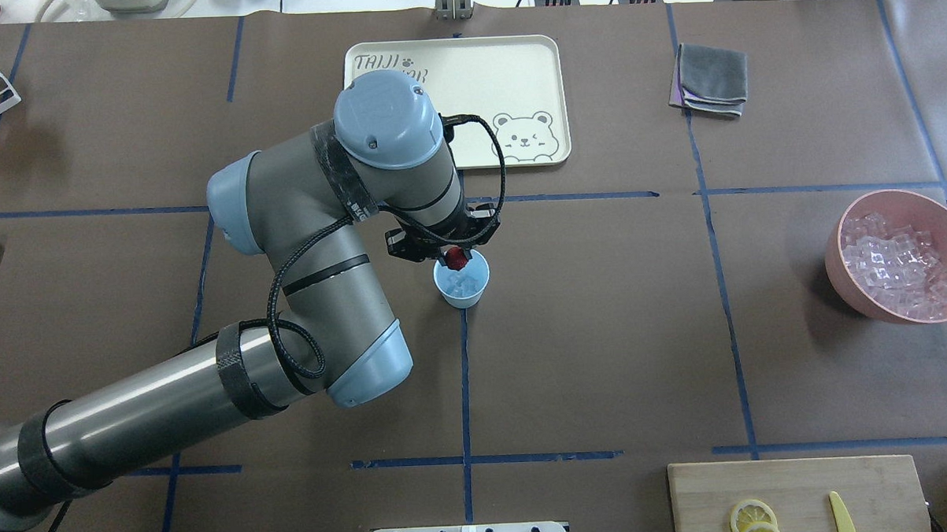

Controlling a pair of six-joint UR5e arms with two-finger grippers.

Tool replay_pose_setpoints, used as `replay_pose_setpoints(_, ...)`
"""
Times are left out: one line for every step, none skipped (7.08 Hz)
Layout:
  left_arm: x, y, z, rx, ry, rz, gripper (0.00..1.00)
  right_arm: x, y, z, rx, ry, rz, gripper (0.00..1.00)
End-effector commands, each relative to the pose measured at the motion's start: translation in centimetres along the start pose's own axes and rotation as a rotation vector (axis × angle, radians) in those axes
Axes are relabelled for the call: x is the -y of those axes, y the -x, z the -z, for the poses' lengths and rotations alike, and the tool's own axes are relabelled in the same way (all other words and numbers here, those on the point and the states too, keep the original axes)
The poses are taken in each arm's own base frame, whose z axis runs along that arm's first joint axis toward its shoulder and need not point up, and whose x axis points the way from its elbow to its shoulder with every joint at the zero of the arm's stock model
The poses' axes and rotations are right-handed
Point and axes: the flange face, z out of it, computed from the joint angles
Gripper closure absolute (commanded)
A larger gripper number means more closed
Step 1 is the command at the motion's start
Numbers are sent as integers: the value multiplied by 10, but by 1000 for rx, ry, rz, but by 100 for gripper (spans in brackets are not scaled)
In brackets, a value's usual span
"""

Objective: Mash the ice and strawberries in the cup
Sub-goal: 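Open the left gripper to drop the strawberry into the cup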

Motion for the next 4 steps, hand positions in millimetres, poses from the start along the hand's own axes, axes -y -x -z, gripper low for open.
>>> replay_pose_setpoints(-3,-1,-2,-2,5,-7,97,0,0,2,0,-4,0,1)
replay_pose_setpoints(-2,0,-2,-6,3,-12,75,0,0,2,0,-4,-2,1)
replay_pose_setpoints(-1,2,-7,-25,0,-26,6,1,1,3,0,-6,1,1)
replay_pose_setpoints(-1,0,-7,-49,-6,-36,0,1,2,3,0,-7,2,1)
